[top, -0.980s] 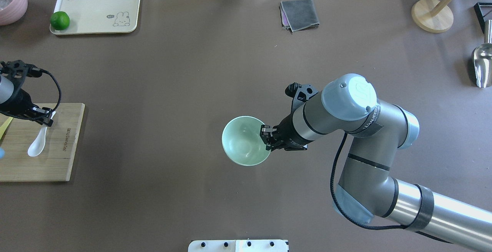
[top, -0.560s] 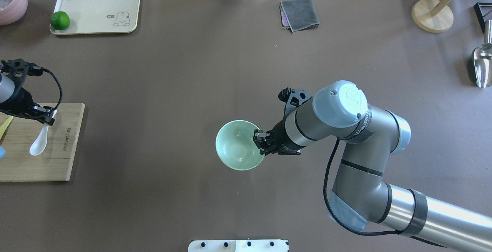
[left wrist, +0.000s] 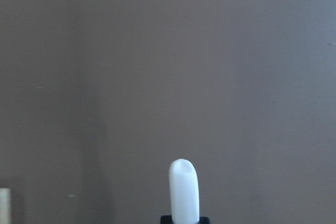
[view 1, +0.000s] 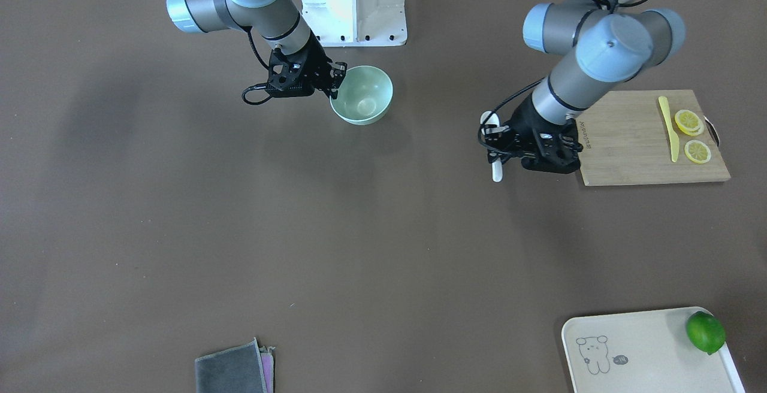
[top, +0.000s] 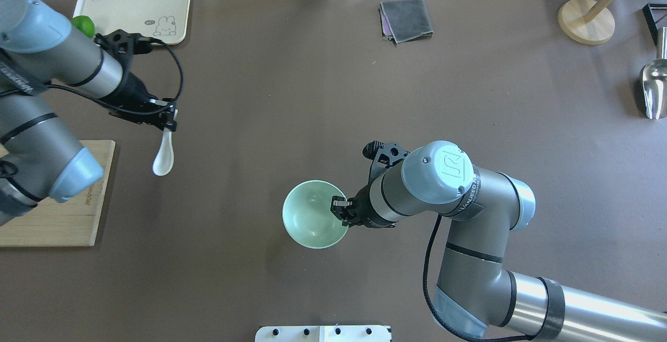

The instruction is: Place spoon in bowl

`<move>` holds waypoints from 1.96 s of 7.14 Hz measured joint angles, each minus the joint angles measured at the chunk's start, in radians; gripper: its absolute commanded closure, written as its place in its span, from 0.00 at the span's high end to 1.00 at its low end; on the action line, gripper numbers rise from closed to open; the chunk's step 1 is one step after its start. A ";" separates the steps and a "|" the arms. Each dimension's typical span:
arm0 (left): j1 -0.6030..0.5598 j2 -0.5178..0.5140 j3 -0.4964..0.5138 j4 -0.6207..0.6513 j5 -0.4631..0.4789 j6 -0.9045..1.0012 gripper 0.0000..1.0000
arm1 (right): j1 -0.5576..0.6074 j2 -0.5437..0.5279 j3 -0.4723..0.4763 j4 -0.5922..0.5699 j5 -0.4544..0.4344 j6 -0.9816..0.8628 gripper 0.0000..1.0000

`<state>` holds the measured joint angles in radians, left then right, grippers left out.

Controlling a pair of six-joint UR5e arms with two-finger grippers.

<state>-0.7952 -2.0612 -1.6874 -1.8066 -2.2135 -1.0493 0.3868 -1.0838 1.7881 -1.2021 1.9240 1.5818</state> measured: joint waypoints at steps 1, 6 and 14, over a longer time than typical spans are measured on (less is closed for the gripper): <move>0.046 -0.065 0.022 0.007 0.036 -0.060 0.00 | 0.000 -0.001 0.000 -0.002 -0.012 0.001 1.00; 0.214 -0.192 0.036 0.006 0.155 -0.243 0.26 | 0.156 -0.099 0.072 -0.006 0.111 -0.053 1.00; 0.056 0.059 -0.189 0.145 0.151 0.103 0.98 | 0.512 -0.395 0.098 -0.010 0.308 -0.550 1.00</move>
<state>-0.7390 -2.0020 -1.8767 -1.6614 -2.0623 -0.9467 0.8985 -1.4785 1.8860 -1.2122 2.2323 1.0317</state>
